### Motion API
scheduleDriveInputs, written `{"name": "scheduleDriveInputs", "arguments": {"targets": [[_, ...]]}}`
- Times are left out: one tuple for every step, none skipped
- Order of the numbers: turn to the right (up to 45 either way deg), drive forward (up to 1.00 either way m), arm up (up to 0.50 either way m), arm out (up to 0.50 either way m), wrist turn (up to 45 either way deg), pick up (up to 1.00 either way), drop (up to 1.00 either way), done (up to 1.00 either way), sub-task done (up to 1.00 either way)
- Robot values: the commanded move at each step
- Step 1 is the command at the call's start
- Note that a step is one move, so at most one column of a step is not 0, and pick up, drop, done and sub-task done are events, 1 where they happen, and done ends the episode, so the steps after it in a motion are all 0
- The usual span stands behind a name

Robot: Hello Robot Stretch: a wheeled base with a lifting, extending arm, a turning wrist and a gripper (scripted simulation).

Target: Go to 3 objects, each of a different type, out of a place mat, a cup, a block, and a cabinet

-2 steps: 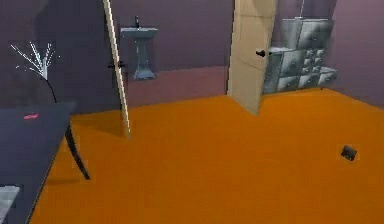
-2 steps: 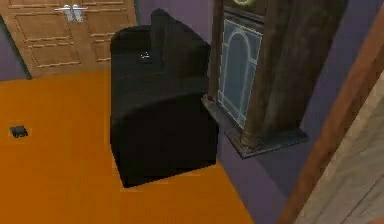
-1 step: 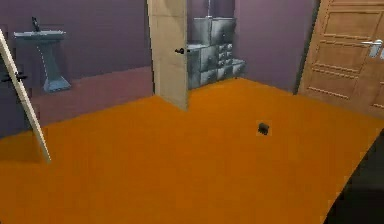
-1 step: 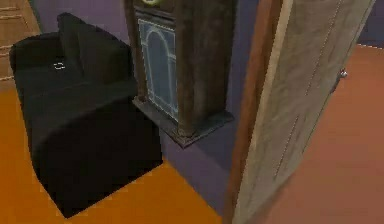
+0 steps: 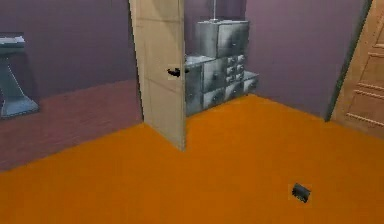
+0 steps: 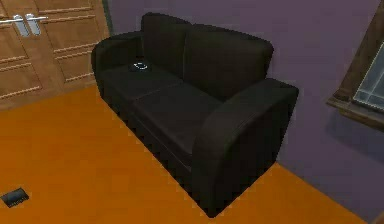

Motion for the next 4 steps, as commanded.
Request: {"name": "scheduleDriveInputs", "arguments": {"targets": [[0.0,1.00,0.00,0.00,0.0,0.00,0.00,0.00,0.00],[6.0,0.00,0.00,0.00,0.0,0.00,0.00,0.00,0.00],[0.0,0.55,0.00,0.00,0.0,0.00,0.00,0.00,0.00],[0.0,0.00,0.00,0.00,0.0,0.00,0.00,0.00,1.00]]}}
